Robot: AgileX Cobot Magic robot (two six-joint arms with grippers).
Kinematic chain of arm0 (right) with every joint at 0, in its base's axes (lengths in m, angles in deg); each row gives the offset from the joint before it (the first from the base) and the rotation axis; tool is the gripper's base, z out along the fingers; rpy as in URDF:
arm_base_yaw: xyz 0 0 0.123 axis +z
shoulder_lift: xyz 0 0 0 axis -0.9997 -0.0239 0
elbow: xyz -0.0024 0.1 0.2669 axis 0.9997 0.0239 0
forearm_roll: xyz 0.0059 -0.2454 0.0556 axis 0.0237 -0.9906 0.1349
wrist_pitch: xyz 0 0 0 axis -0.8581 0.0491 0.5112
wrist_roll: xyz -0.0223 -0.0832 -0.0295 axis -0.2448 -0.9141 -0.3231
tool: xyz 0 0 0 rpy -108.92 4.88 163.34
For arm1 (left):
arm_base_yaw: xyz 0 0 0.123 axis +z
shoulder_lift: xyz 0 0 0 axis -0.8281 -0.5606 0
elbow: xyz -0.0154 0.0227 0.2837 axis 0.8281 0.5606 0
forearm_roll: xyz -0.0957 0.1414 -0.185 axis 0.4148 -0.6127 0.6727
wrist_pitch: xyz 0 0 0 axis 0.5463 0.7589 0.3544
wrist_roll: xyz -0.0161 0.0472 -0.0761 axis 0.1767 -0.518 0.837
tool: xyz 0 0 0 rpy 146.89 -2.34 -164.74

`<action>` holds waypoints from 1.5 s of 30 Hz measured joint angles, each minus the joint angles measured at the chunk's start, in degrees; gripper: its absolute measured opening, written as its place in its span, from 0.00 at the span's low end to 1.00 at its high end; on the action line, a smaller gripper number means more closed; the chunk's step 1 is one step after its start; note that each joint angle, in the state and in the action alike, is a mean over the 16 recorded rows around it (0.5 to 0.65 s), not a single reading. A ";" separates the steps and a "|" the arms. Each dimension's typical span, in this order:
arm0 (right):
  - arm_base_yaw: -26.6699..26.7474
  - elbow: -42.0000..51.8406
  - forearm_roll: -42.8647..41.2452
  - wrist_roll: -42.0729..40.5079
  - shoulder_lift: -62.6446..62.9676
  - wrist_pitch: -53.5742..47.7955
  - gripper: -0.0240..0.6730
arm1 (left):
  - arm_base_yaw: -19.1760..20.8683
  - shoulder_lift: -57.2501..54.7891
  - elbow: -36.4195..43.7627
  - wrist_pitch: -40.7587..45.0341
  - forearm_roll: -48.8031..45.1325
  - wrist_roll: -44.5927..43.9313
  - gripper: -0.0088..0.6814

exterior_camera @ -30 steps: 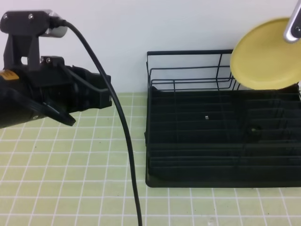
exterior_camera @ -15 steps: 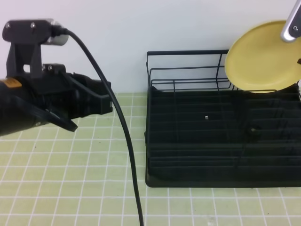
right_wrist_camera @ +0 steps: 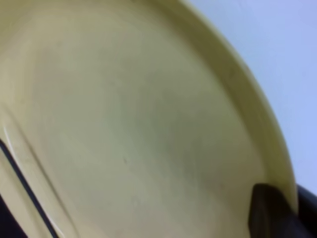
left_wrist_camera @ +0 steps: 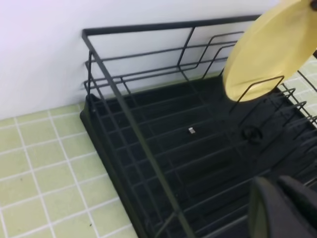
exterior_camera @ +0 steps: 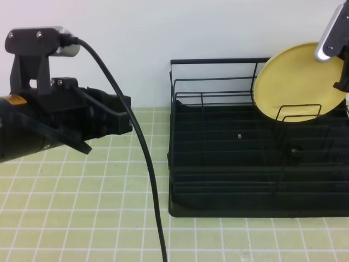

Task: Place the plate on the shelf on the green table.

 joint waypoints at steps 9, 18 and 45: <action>0.00 0.00 0.50 -0.64 -0.56 -0.36 0.30 | 0.00 0.00 0.00 -0.39 1.20 -1.18 0.01; 0.00 0.00 3.34 -0.58 -0.56 -1.09 0.50 | 0.00 0.00 0.00 -0.45 1.43 -1.54 0.01; 0.00 0.14 5.76 4.01 -1.61 -9.53 0.69 | 0.00 0.01 0.00 0.57 2.46 -2.11 0.01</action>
